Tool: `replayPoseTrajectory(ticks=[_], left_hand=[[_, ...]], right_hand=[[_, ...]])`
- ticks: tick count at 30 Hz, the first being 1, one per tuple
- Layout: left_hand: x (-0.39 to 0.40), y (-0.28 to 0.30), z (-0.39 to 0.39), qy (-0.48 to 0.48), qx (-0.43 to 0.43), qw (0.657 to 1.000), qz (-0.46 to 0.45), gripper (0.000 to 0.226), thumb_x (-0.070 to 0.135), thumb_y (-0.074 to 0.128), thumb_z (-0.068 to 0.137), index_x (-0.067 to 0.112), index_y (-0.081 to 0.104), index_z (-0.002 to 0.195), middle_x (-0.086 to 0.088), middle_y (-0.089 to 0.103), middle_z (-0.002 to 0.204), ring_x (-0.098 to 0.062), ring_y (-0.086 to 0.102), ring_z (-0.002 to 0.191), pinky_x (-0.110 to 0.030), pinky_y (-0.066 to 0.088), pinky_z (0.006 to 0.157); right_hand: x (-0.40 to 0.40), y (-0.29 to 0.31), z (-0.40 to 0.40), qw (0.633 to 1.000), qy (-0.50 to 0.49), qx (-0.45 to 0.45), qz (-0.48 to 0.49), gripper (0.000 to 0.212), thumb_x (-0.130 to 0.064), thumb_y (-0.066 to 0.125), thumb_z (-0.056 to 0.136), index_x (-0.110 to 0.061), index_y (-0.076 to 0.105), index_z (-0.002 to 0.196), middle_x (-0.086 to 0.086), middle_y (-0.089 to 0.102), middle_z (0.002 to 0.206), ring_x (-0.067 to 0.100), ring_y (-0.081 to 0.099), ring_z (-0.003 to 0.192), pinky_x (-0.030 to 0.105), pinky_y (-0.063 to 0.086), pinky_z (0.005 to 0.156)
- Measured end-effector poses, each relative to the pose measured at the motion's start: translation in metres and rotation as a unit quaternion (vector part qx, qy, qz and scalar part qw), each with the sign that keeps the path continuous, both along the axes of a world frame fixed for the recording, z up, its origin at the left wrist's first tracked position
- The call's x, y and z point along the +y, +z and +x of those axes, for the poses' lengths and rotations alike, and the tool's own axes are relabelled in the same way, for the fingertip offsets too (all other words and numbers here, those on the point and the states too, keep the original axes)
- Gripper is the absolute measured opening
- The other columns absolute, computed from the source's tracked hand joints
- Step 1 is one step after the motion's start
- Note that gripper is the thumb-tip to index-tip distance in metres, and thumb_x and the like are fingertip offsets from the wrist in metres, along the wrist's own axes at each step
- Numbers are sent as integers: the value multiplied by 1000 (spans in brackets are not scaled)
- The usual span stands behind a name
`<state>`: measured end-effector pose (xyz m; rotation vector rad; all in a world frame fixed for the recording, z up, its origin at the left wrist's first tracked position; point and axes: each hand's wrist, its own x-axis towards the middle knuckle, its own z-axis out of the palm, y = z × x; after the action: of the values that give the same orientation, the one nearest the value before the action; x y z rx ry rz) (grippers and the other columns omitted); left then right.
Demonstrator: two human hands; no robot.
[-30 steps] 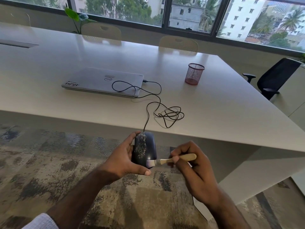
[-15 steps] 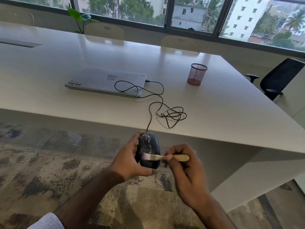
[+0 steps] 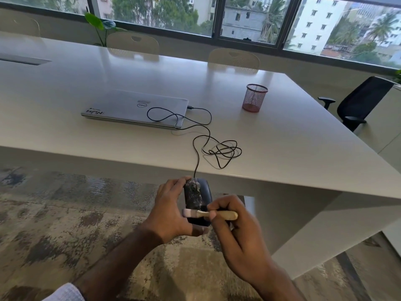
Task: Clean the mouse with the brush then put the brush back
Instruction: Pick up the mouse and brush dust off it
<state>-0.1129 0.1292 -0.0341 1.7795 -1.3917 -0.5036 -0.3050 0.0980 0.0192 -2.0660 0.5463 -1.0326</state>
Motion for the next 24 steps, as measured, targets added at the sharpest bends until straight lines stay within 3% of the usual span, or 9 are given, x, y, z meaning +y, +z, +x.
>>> replayPoseTrajectory(ticks=[5,10,14,17,21,24], left_hand=[[3,3,-3,21,-37,999,-6,128,61,89,37,29,38,150,13,41,131,-9,31,124,-33,34,103],[4,5,-4,8,-25,1000,6,131,69,79,35,31,35,152,17,37,131,3,22,117,-32,29,101],[3,3,-3,5,-31,999,9,128,62,87,36,35,35,150,17,40,131,-4,28,120,-31,30,97],[3,1,-2,4,-43,999,7,127,68,83,34,39,35,148,20,41,130,-5,31,120,-31,28,96],[0,0,-3,-2,-38,999,14,129,71,79,34,38,34,150,23,37,132,1,26,122,-32,23,99],[-1,1,-5,-3,-32,999,14,128,71,78,33,40,34,150,24,37,131,0,26,122,-30,22,96]], right_hand=[[-3,5,-1,998,-62,3,-26,5,-30,53,98,-31,58,98,-18,55,72,4,49,58,10,34,56],[-1,1,3,996,-17,77,-45,5,-26,54,100,-28,56,96,-19,56,75,7,53,64,15,36,58],[-3,3,0,999,-47,20,-16,5,-30,53,99,-28,58,98,-18,56,76,6,51,62,14,35,57],[-7,4,-1,995,-86,34,-29,4,-27,54,99,-28,57,98,-18,54,71,5,49,60,16,33,58],[-3,6,5,992,-43,107,-56,4,-30,51,99,-31,54,96,-21,54,74,7,54,68,19,37,62],[-3,8,6,994,-34,95,-49,4,-30,52,98,-32,55,96,-23,56,77,7,56,70,19,36,63]])
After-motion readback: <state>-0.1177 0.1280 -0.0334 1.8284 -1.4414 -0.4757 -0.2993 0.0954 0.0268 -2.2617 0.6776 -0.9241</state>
